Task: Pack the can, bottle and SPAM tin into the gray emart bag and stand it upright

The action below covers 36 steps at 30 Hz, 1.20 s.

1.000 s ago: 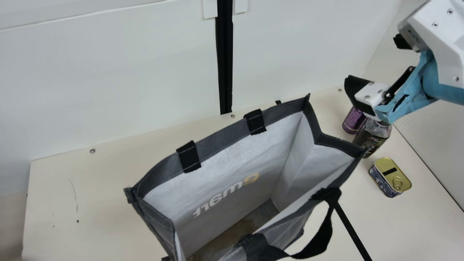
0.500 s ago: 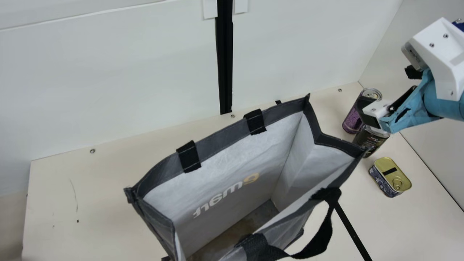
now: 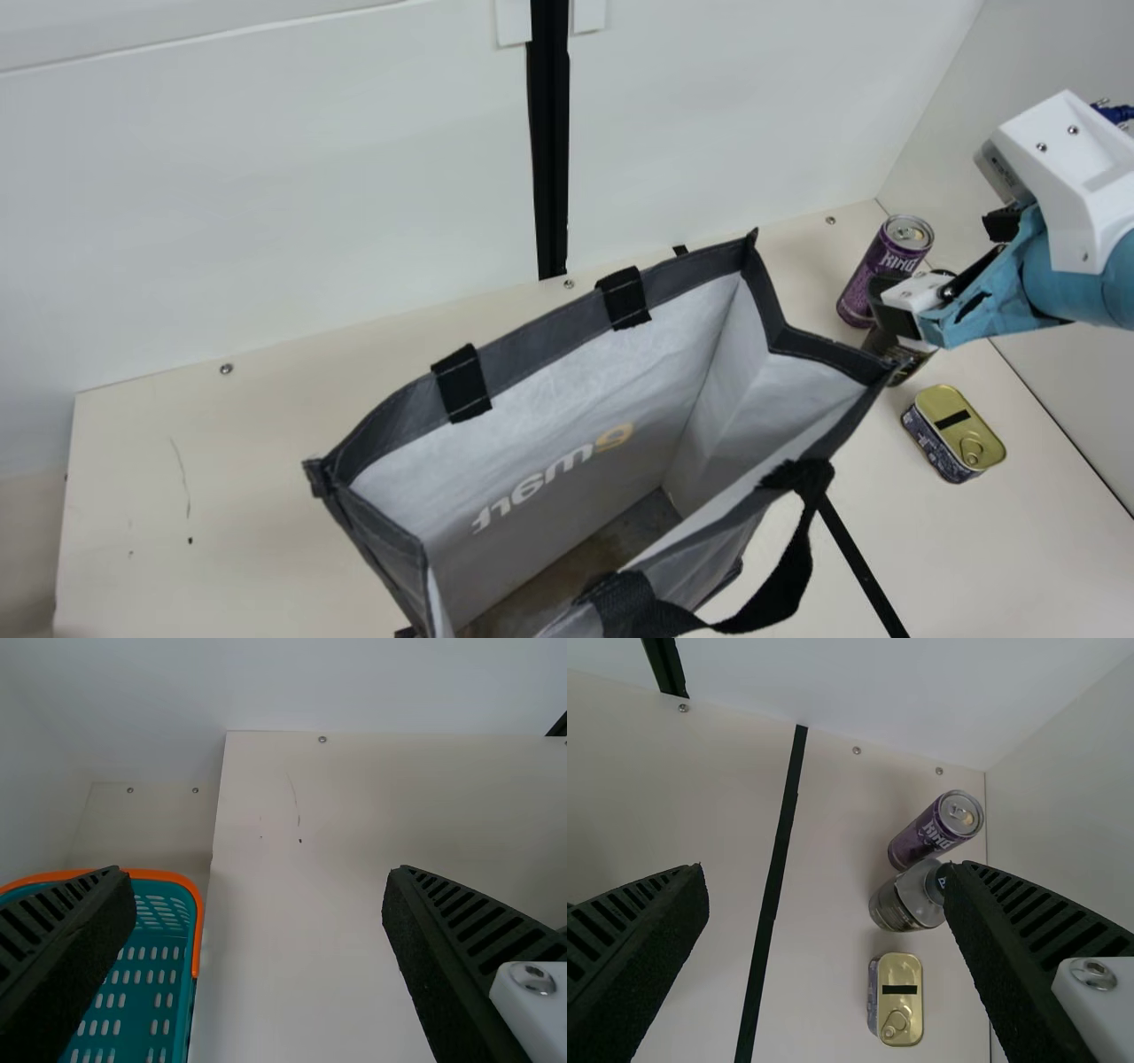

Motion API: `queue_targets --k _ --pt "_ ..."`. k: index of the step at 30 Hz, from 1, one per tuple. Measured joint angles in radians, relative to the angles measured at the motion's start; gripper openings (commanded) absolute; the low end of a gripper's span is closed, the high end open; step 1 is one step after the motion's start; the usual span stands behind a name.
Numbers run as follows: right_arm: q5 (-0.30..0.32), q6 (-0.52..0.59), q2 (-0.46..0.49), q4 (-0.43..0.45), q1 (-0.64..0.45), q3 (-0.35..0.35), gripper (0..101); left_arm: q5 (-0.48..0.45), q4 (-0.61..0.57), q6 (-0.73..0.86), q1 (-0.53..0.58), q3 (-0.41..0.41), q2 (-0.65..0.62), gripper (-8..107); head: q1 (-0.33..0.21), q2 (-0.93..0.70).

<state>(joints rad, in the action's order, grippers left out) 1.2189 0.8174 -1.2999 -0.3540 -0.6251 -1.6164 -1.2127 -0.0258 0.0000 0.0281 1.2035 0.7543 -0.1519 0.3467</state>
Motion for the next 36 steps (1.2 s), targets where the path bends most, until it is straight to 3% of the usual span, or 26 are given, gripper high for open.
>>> queue_targets --k 36 --pt "0.0 0.0 0.0 0.0 0.0 0.0 95 0.011 0.001 0.007 0.018 0.002 0.009 90 0.0 0.0"
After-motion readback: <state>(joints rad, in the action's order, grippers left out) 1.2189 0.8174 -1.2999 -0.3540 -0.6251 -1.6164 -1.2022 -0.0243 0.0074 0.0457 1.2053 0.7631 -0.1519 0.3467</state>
